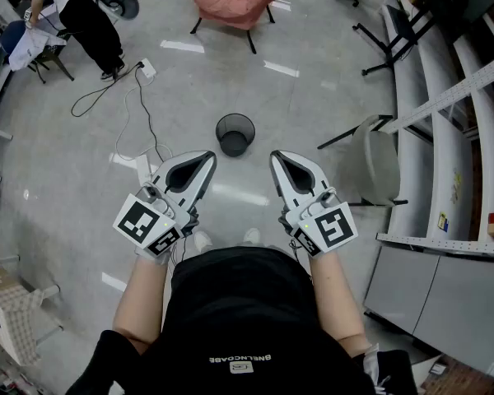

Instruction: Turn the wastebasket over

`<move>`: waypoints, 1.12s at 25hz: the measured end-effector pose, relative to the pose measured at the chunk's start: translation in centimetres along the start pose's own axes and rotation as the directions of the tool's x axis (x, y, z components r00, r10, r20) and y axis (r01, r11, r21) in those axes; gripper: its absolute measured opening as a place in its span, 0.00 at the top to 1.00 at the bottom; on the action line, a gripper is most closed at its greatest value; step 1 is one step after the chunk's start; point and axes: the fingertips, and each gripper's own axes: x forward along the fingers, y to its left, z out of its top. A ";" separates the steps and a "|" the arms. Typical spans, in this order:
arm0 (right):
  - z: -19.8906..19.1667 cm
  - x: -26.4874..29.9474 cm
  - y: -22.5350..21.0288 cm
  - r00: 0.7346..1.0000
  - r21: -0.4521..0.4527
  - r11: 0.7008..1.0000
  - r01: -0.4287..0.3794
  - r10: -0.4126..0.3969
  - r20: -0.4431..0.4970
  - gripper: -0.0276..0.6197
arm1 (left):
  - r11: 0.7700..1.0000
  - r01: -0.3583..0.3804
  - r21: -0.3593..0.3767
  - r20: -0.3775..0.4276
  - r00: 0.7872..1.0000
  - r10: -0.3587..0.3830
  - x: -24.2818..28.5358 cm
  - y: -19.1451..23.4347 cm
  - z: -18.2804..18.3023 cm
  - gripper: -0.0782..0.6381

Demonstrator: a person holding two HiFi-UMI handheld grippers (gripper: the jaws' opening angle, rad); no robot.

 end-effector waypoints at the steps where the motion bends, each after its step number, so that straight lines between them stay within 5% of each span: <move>1: 0.0 -0.1 -0.2 1.000 0.000 1.000 -0.003 0.003 0.001 0.94 | 1.000 -0.003 -0.001 -0.002 1.000 0.003 0.3 -0.2 -0.1 0.87; 17: -2.0 -2.6 -5.8 0.999 0.055 0.997 -0.047 0.047 -0.011 0.94 | 0.994 -0.100 -0.041 -0.056 0.994 0.097 3.9 -1.6 -3.6 0.87; 28: -4.7 6.5 -7.5 0.992 0.040 0.998 -0.037 0.042 -0.118 0.94 | 0.983 -0.129 -0.127 -0.071 0.990 0.120 5.0 9.1 -5.3 0.87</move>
